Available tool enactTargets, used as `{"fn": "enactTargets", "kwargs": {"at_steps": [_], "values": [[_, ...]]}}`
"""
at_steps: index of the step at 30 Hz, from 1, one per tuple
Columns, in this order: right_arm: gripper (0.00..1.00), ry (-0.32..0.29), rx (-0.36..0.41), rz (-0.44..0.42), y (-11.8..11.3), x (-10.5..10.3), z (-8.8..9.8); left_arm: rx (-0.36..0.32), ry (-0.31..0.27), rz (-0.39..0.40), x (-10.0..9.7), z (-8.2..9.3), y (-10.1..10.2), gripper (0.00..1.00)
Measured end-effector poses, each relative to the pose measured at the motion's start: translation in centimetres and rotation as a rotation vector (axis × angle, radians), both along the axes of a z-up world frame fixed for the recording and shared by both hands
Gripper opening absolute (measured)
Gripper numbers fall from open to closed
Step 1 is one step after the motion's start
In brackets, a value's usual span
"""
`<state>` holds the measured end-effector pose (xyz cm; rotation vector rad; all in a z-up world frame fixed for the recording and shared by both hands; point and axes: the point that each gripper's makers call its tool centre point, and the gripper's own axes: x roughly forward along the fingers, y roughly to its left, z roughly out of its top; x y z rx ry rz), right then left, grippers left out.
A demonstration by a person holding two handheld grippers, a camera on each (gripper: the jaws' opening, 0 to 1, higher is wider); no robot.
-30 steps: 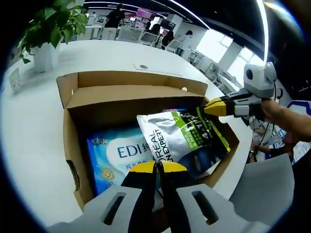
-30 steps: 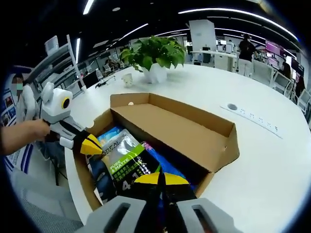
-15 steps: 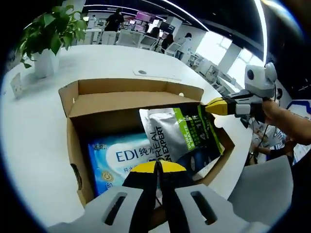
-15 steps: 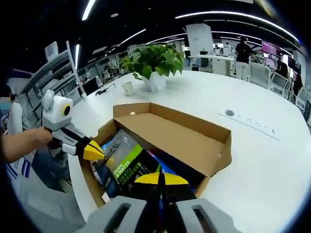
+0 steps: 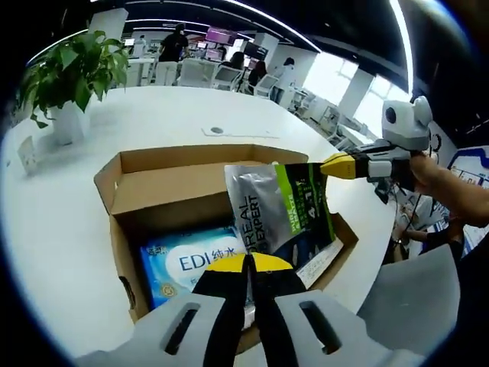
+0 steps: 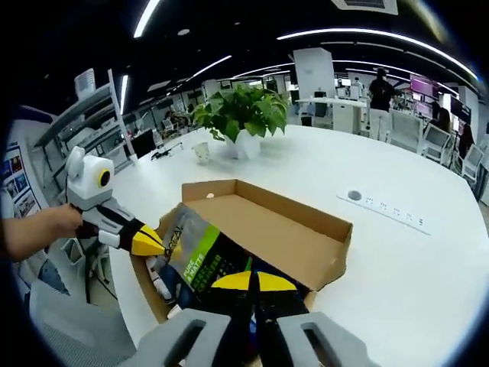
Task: Operate the shoe box by opening the lid, removing the specified soft item, and placing it in the target area until the item is outside and the box remains undamaged.
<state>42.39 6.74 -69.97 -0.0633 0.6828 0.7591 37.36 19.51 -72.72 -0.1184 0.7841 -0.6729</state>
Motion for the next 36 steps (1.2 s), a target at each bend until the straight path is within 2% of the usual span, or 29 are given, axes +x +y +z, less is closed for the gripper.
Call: {"fn": "enactTargets", "kwargs": {"at_steps": [17, 22, 36], "values": [[0.00, -0.026, 0.031, -0.023, -2.6, -0.6, 2.9, -0.036, -0.019, -0.019, -0.1, 2.1, -2.6, 0.00], [0.00, -0.024, 0.034, -0.033, -3.5, -0.7, 3.1, -0.041, -0.018, -0.028, 0.0, 2.5, -3.4, 0.00], [0.00, -0.017, 0.021, -0.083, -8.0, -1.3, 3.5, -0.041, -0.028, -0.072, -0.2, 2.9, -7.6, 0.00]]}}
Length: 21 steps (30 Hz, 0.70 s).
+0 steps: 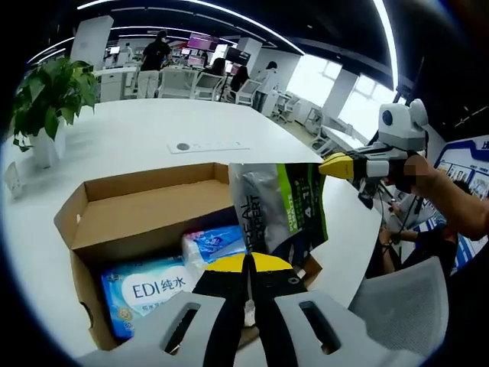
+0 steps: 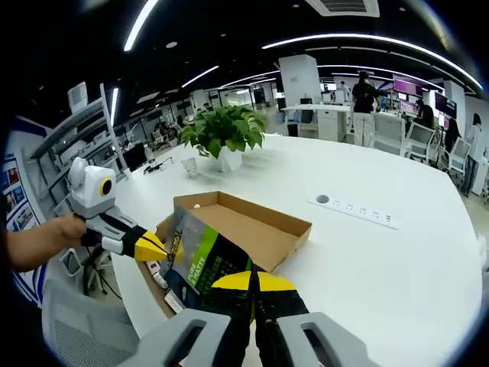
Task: Operate the shoe box by opening the lid, removing the specified soft item, and placing it in the target area until the item is outside and the box remains undamaged.
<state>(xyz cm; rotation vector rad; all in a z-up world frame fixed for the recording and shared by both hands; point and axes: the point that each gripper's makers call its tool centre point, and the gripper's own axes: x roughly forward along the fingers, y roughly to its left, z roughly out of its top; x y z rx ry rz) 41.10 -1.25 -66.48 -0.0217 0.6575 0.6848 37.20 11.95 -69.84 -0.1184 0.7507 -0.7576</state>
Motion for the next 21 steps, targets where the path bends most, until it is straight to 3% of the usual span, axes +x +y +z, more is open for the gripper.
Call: {"fn": "enactTargets", "kwargs": {"at_steps": [21], "values": [[0.00, 0.018, -0.023, -0.060, -5.5, 0.0, -0.7, 0.009, -0.003, -0.042, 0.5, -0.2, -5.5, 0.00]]}}
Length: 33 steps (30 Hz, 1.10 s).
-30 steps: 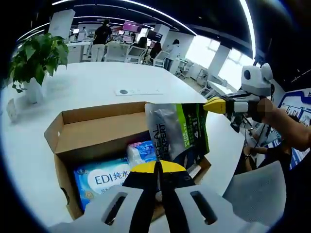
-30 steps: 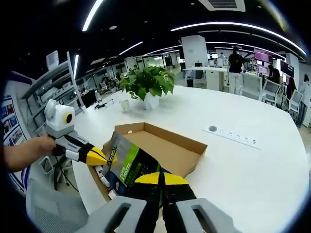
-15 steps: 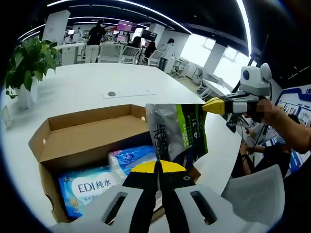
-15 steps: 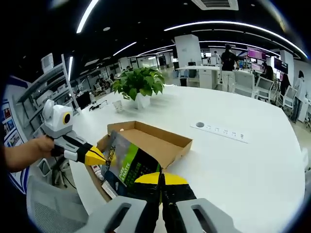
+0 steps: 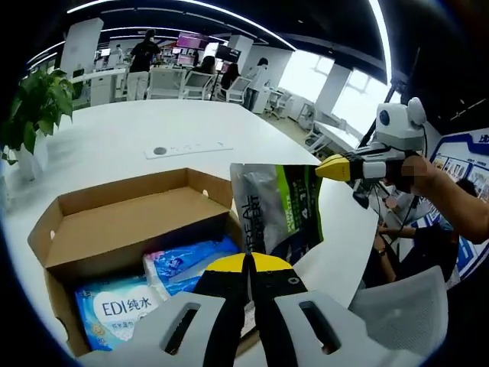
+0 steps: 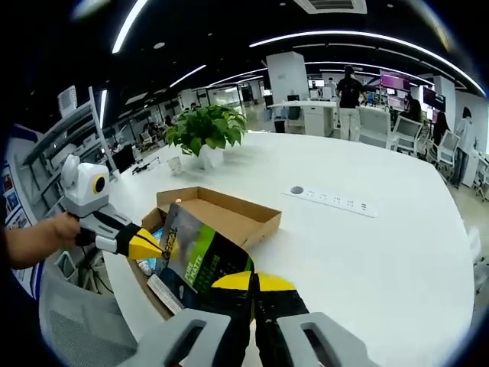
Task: Operate the shoe box by opening the lid, removing the specified soft item, and placing it in the target area until the item is outside and the box remains undamaged.
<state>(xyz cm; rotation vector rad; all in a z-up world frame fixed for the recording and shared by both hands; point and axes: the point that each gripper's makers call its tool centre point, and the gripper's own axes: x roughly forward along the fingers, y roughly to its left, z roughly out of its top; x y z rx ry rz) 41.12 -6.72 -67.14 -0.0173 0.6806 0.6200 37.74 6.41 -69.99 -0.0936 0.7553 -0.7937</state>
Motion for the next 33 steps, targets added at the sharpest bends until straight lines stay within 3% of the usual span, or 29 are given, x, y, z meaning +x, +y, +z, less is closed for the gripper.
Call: {"fn": "enactTargets", "kwargs": {"at_steps": [13, 33], "values": [[0.00, 0.025, -0.034, -0.028, -2.8, 0.4, -1.3, -0.006, 0.014, -0.008, 0.2, -1.1, -3.1, 0.00], [0.00, 0.081, -0.073, -0.075, -6.6, 1.8, -4.9, 0.017, 0.046, -0.015, 1.5, -3.5, -6.9, 0.00]]}}
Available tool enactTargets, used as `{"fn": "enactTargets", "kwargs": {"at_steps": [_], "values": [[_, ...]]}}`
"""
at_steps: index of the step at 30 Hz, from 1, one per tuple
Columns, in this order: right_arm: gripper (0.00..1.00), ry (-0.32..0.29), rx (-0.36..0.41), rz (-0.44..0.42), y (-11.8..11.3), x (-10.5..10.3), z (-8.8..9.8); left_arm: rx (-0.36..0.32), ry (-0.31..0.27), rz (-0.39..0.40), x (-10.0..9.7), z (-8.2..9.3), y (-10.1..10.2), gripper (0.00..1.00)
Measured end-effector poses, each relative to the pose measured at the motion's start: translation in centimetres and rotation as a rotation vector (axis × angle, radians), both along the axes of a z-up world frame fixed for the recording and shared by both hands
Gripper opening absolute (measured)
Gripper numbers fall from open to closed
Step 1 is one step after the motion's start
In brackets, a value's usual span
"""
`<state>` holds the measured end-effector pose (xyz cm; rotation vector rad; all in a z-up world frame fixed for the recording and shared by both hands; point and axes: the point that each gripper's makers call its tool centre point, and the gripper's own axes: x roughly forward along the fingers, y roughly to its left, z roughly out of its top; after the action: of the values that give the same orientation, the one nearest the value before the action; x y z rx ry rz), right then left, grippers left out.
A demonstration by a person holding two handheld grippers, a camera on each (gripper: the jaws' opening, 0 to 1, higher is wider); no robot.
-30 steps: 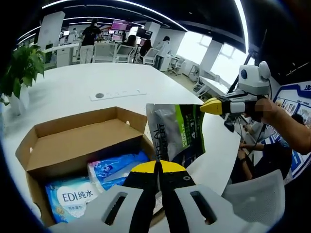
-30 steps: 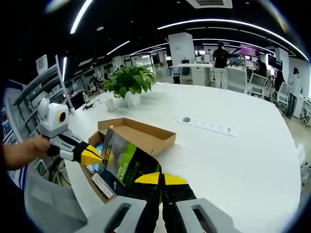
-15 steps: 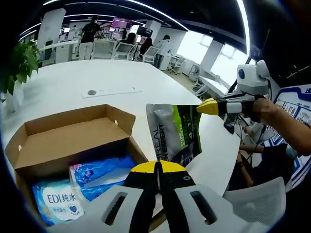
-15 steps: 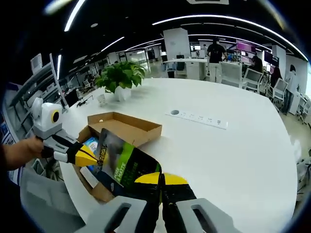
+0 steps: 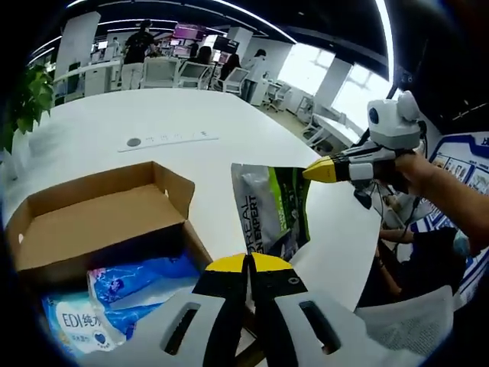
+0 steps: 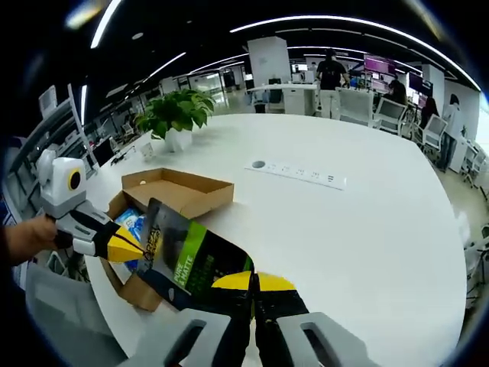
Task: Operate the shoe box by opening the lid, removing the specified soft item, and placing it in the target area until the item is outside and the box remains undamaged.
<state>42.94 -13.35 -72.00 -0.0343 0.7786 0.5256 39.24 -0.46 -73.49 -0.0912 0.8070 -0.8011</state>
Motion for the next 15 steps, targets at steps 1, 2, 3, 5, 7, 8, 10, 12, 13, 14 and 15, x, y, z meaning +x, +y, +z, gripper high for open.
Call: {"fn": "enactTargets", "kwargs": {"at_steps": [1, 2, 3, 5, 7, 8, 10, 12, 13, 14, 15], "values": [[0.00, 0.003, -0.004, -0.001, -0.1, 0.1, -0.2, 0.004, 0.001, 0.000, 0.1, -0.1, -0.1, 0.00], [0.00, 0.005, -0.005, -0.002, -0.2, 0.2, -0.4, 0.009, 0.001, -0.002, 0.1, -0.3, -0.2, 0.00], [0.00, 0.007, -0.005, -0.003, -0.3, 0.2, -0.6, 0.012, 0.000, -0.001, 0.2, -0.3, -0.3, 0.00], [0.00, 0.012, -0.009, -0.005, -0.5, 0.5, -1.0, 0.022, -0.003, -0.005, 0.2, -0.5, -0.4, 0.00], [0.00, 0.016, -0.012, -0.004, -0.6, 0.6, -1.3, 0.034, -0.006, -0.009, 0.3, -0.7, -0.6, 0.00], [0.00, 0.020, -0.014, -0.004, -0.6, 0.7, -1.5, 0.040, -0.007, -0.011, 0.4, -0.9, -0.6, 0.00], [0.00, 0.025, -0.018, -0.004, -0.8, 0.8, -1.9, 0.045, -0.004, -0.013, 0.4, -1.1, -0.7, 0.00], [0.00, 0.029, -0.020, -0.005, -0.9, 1.0, -2.3, 0.060, -0.012, -0.022, 0.4, -1.2, -1.0, 0.00], [0.00, 0.030, -0.022, -0.005, -1.0, 1.1, -2.4, 0.067, -0.017, -0.028, 0.4, -1.3, -1.1, 0.00], [0.00, 0.034, -0.023, -0.004, -1.1, 1.3, -2.7, 0.075, -0.020, -0.029, 0.5, -1.4, -1.2, 0.00], [0.00, 0.035, -0.024, -0.005, -1.2, 1.4, -2.8, 0.081, -0.025, -0.033, 0.6, -1.5, -1.3, 0.00]]}}
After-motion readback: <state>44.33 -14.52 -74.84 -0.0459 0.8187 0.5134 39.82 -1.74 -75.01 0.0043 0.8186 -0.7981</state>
